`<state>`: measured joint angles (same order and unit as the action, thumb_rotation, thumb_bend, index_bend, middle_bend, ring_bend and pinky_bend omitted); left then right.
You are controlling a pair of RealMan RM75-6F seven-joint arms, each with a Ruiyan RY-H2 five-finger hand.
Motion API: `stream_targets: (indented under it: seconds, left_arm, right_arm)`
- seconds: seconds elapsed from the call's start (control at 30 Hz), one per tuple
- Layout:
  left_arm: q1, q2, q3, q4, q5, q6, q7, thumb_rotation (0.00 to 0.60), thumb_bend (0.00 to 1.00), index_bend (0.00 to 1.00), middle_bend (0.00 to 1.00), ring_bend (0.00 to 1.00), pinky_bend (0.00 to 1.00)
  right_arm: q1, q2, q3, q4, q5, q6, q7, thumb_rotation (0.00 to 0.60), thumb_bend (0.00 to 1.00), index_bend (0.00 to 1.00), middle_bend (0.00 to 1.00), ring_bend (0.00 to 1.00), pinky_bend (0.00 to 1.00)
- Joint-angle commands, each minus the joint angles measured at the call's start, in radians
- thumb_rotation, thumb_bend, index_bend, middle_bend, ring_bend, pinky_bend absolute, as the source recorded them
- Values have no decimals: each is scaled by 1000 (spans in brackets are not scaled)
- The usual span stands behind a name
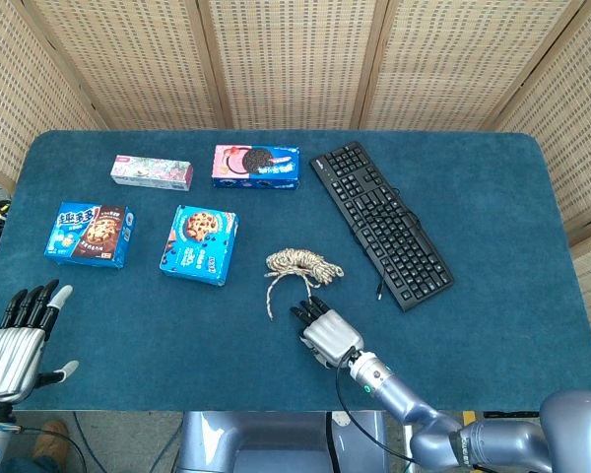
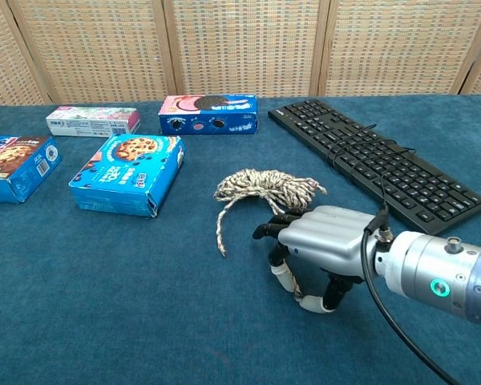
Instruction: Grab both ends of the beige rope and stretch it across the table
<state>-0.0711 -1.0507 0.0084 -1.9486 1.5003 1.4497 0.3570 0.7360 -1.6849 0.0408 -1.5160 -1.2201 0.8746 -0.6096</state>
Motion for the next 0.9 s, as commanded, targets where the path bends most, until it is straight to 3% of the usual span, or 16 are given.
stream_targets:
  seconds: [0.03, 0.63, 0.9]
  left_arm:
    - [0, -1, 1, -1, 0, 0, 2, 600, 0, 0, 0, 0, 0]
    - [-6, -4, 2, 1, -6, -7, 8, 600, 0, 0, 0, 0, 0]
    - [-30, -36, -5, 27, -4, -33, 57, 600, 0, 0, 0, 0, 0]
  right_arm:
    - [1, 1, -2, 2, -4, 3, 4, 600, 329, 532, 70, 0, 0]
    - [2, 10, -6, 10, -42, 32, 33, 600, 431, 622, 119, 0, 0]
    - [-1, 85, -32, 11, -169, 95, 25, 600, 444, 642, 150, 0, 0]
